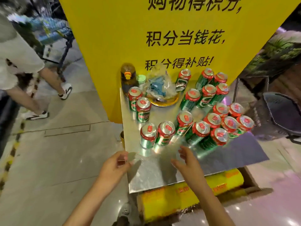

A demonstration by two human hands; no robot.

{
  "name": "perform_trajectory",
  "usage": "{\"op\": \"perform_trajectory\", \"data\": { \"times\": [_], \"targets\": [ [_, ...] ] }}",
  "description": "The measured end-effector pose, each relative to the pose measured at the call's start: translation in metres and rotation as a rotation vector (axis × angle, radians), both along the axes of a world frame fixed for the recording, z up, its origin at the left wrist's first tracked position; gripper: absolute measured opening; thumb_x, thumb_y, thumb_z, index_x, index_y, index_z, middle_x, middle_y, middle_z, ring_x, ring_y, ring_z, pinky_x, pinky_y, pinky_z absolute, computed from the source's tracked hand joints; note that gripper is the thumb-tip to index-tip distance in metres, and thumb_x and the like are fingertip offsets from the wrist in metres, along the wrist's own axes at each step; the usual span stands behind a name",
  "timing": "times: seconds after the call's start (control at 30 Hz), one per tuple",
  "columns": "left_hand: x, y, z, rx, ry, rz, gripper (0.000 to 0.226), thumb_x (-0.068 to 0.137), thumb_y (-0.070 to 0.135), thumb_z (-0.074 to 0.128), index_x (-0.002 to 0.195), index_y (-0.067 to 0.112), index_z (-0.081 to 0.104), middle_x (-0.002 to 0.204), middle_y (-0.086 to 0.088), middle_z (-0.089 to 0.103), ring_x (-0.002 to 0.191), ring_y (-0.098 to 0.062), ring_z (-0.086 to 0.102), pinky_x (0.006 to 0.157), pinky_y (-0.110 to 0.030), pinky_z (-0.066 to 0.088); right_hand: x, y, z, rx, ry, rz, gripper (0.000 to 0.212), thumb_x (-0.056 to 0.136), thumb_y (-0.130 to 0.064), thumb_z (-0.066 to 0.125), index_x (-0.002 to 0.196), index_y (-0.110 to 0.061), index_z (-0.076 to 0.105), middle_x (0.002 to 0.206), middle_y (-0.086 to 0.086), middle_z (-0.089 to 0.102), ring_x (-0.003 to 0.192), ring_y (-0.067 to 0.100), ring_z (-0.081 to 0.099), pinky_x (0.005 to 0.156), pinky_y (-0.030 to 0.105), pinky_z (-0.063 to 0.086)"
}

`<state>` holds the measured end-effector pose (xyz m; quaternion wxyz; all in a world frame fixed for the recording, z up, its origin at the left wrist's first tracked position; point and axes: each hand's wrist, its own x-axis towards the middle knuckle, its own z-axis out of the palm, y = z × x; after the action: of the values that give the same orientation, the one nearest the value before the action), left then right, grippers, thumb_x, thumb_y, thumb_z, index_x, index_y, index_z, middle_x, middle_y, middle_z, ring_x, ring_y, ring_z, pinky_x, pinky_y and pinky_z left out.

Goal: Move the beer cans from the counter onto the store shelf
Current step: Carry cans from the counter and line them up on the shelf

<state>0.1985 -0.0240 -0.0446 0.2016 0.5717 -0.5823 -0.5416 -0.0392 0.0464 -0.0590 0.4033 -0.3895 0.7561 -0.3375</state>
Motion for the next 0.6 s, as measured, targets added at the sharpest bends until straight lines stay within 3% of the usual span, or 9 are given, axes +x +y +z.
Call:
{"op": "perform_trajectory", "data": {
  "times": [0.1,0.13,0.2,0.27,0.33,0.43,0.6],
  "targets": [
    [-0.013,-0.007,-0.012,0.01,-0.066,0.047,0.021,0.081,0.005,0.069,0.098,0.014,0.061,0.097,0.005,0.065,0.095,-0.014,0.061,0.074,-0.012,0.046,-0.013,-0.032,-0.008,0.001,-0.053,0.073,0.072,0.081,-0.021,0.072,0.141,-0.016,0.033,0.137,-0.001,0.044,0.128,0.016,0.04,0.098,0.027,0.035],
    [-0.02,-0.01,-0.014,0.024,-0.085,0.054,0.028,0.08,0.007,0.07,0.103,0.016,0.058,0.101,0.004,0.063,0.099,-0.015,0.059,0.074,-0.011,0.044,-0.015,-0.041,-0.009,0.002,-0.061,0.098,0.078,0.079,-0.024,0.074,0.143,-0.017,0.031,0.14,-0.002,0.041,0.132,0.015,0.037,0.103,0.028,0.033],
    [-0.034,-0.019,-0.022,0.065,-0.103,0.071,0.054,0.077,0.013,0.074,0.124,0.014,0.049,0.116,-0.001,0.057,0.111,-0.019,0.054,0.087,-0.021,0.045,-0.017,-0.056,-0.016,-0.03,-0.069,0.13,0.086,0.072,-0.035,0.079,0.143,-0.023,0.032,0.144,-0.007,0.041,0.134,0.013,0.038,0.111,0.036,0.032],
    [-0.049,-0.029,-0.026,0.063,-0.092,0.066,0.076,0.073,0.017,0.078,0.137,0.013,0.038,0.132,-0.002,0.048,0.124,-0.02,0.046,0.102,-0.033,0.04,-0.02,-0.068,-0.029,-0.072,-0.108,0.145,0.084,0.064,-0.037,0.082,0.136,-0.026,0.04,0.133,-0.009,0.054,0.124,0.01,0.051,0.106,0.043,0.041],
    [-0.064,-0.039,-0.026,0.023,-0.063,0.037,0.089,0.069,0.019,0.081,0.142,0.016,0.031,0.138,0.004,0.043,0.129,-0.014,0.04,0.107,-0.032,0.036,-0.019,-0.078,-0.036,-0.09,-0.139,0.164,0.078,0.061,-0.03,0.084,0.129,-0.027,0.045,0.121,-0.009,0.062,0.112,0.01,0.06,0.099,0.044,0.048],
    [-0.081,-0.051,-0.029,-0.002,0.095,0.009,0.086,0.068,0.012,0.081,0.139,0.022,0.033,0.129,0.013,0.053,0.119,0.003,0.049,0.099,-0.016,0.039,-0.015,-0.086,-0.041,-0.091,-0.174,0.126,0.078,0.062,-0.021,0.086,0.128,-0.023,0.046,0.119,-0.008,0.063,0.11,0.01,0.061,0.097,0.043,0.05],
    [-0.086,-0.053,-0.042,-0.045,0.182,0.1,0.073,0.069,0.015,0.081,0.129,0.034,0.045,0.119,0.015,0.06,0.113,0.001,0.055,0.096,-0.021,0.044,-0.015,-0.093,-0.053,-0.093,-0.198,0.078,0.08,0.066,-0.014,0.084,0.133,-0.017,0.041,0.125,0.0,0.059,0.115,0.015,0.058,0.101,0.041,0.047]
  ]
}}
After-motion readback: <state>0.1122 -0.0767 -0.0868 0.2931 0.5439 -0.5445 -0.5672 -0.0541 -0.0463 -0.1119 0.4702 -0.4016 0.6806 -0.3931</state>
